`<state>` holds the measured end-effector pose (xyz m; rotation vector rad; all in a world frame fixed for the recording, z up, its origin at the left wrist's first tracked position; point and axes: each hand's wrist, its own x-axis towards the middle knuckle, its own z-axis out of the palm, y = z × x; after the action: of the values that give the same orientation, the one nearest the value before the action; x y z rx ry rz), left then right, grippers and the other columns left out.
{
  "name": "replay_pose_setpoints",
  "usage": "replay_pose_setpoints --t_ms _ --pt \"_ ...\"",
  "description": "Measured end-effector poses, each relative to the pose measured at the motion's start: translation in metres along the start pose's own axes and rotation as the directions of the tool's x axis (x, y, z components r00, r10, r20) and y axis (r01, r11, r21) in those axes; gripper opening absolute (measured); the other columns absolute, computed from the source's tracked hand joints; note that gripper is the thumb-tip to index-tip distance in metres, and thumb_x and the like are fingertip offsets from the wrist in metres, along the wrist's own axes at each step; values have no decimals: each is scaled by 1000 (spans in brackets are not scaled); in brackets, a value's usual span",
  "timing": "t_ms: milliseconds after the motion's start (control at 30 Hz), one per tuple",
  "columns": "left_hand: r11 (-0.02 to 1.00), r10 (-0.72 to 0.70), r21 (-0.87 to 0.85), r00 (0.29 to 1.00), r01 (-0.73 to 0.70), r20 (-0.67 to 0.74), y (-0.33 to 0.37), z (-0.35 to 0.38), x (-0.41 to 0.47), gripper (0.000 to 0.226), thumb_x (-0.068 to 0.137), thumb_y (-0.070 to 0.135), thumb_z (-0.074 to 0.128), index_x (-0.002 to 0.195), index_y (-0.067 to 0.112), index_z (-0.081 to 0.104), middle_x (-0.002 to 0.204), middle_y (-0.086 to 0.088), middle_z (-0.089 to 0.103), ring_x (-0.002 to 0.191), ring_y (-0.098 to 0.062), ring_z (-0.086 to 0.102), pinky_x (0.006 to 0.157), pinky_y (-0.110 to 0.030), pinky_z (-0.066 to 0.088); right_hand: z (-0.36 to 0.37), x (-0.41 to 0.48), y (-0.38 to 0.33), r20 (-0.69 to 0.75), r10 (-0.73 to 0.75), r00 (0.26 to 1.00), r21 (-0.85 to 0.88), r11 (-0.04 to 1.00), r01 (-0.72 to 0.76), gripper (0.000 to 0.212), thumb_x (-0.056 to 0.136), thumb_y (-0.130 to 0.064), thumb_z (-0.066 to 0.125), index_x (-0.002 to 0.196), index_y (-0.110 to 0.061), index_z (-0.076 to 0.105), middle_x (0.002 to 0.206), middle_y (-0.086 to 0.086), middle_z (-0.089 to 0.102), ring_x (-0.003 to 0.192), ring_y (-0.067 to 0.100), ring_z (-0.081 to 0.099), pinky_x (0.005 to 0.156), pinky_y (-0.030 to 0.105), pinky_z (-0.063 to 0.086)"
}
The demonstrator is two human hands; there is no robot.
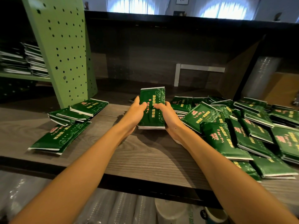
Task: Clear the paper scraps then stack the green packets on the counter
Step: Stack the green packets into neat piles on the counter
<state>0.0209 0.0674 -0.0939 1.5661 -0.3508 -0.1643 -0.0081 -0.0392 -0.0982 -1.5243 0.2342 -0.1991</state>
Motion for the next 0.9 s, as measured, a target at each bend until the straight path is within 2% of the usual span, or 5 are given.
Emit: replay_pose_setpoints --t_ms 167,300,433,533,900 --pt "998 -60 -21 997 59 -48 7 -3 -4 38 101 7 29 137 7 39 118 -10 56 80 -7 57 67 -18 50 -1 -2 -2 -9 55 998 35 998 -54 37 90 -14 53 125 -8 41 100 6 62 84 17 62 86 37 52" --pt "959 -35 267 977 92 -212 14 -12 -1 43 96 3 33 137 10 42 131 -8 48 94 -16 56 75 -25 45 -2 -5 -7 -59 100 993 8 995 -100 36 89 -15 54 123 -7 44 107 11 63 92 24 63 89 41 52" --pt "820 30 558 963 129 -266 28 -23 -10 42 93 -1 32 128 9 51 134 -15 50 120 -31 48 96 -38 40 3 -11 -15 -77 155 985 -40 987 -159 40 85 -19 57 121 -6 46 112 14 65 98 28 65 94 46 50" --pt "712 77 685 952 157 -298 38 -37 -26 39 95 0 32 128 8 52 135 -15 50 124 -31 45 99 -38 38 10 -16 -21 -61 159 985 -120 979 -165 47 83 -24 58 125 -6 48 112 12 65 99 27 65 96 45 48" --pt "314 43 840 877 443 -479 19 -107 -86 38 94 14 45 130 1 43 138 -22 34 128 -42 32 105 -53 31 53 -49 -16 61 173 983 -66 983 -169 22 91 -11 51 112 -6 53 90 9 66 73 19 64 72 30 52"
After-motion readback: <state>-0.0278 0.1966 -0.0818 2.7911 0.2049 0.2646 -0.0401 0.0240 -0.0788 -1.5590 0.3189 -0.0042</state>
